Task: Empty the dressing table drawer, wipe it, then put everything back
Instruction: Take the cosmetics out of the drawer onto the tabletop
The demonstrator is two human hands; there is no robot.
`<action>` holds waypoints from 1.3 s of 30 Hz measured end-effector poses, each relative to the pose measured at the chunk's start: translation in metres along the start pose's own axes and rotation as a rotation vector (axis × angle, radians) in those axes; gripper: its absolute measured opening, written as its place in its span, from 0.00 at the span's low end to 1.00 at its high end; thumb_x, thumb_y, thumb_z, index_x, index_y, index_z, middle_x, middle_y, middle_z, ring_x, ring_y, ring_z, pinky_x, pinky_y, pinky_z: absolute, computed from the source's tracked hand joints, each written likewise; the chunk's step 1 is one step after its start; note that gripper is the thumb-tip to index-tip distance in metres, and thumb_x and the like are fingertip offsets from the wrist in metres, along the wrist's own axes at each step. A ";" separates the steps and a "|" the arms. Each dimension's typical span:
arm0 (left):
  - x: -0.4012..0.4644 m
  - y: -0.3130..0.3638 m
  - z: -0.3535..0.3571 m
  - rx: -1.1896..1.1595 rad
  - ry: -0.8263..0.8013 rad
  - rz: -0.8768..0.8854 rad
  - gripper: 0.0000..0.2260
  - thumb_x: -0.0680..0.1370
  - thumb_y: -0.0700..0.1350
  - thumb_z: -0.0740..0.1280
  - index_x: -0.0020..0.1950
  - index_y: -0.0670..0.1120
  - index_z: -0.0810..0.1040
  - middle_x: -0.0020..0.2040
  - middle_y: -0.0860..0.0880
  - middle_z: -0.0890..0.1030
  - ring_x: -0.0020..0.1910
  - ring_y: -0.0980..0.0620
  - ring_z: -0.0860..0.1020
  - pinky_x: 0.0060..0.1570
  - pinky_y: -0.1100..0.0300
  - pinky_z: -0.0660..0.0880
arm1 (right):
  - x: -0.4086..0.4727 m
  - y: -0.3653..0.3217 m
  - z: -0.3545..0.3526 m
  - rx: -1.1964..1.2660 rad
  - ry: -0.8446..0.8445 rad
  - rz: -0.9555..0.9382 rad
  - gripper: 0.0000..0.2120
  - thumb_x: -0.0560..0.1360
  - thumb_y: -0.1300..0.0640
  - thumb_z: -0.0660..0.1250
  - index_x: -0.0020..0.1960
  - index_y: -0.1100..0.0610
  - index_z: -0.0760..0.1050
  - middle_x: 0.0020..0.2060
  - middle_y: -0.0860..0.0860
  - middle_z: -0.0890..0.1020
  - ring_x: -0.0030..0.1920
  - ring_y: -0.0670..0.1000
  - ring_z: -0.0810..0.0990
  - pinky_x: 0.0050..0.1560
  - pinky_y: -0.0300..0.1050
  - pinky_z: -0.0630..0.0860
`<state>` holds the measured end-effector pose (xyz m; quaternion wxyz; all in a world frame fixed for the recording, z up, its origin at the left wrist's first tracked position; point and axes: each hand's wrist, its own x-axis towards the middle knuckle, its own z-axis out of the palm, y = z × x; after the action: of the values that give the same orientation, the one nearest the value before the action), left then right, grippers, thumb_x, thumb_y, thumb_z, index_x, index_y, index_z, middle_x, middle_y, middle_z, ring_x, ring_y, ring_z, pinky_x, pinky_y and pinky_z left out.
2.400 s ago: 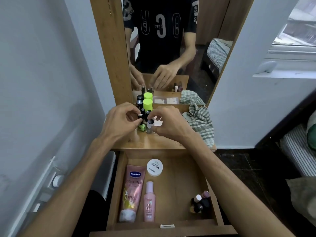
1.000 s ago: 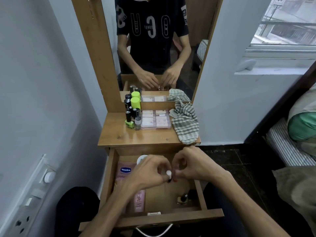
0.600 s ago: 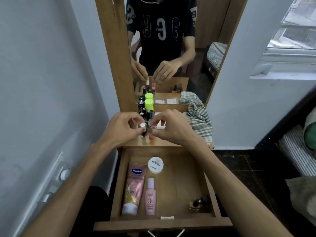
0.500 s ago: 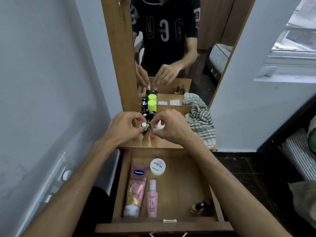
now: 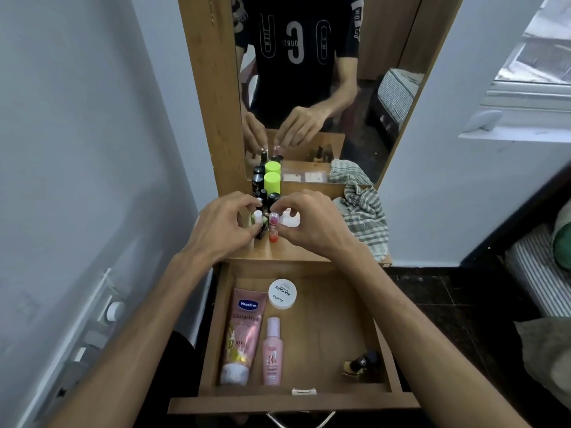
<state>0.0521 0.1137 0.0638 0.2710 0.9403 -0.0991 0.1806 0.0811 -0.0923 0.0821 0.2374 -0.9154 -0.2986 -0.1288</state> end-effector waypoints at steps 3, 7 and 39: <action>-0.010 0.007 -0.001 -0.005 0.091 0.034 0.13 0.74 0.46 0.76 0.58 0.50 0.84 0.52 0.55 0.83 0.39 0.53 0.79 0.44 0.55 0.79 | -0.015 0.000 -0.011 0.025 0.021 0.005 0.12 0.71 0.54 0.76 0.55 0.50 0.86 0.48 0.46 0.88 0.46 0.48 0.82 0.44 0.50 0.79; -0.036 0.030 0.007 -0.077 0.139 0.076 0.06 0.72 0.41 0.75 0.46 0.49 0.81 0.44 0.56 0.79 0.37 0.55 0.77 0.38 0.58 0.77 | -0.049 0.007 -0.029 0.053 -0.100 0.044 0.09 0.72 0.56 0.76 0.53 0.50 0.87 0.45 0.43 0.87 0.41 0.43 0.83 0.44 0.43 0.82; -0.101 0.081 0.059 -0.241 -0.385 0.025 0.06 0.71 0.50 0.78 0.47 0.55 0.85 0.40 0.61 0.83 0.37 0.59 0.79 0.37 0.66 0.76 | -0.151 0.026 -0.034 -0.075 -0.318 0.082 0.10 0.69 0.44 0.74 0.44 0.49 0.85 0.40 0.41 0.84 0.46 0.44 0.76 0.47 0.36 0.66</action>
<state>-0.0463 0.0230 0.0157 0.3550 0.9170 -0.1815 -0.0118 -0.0255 -0.2013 0.0446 0.1581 -0.9438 -0.2899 0.0163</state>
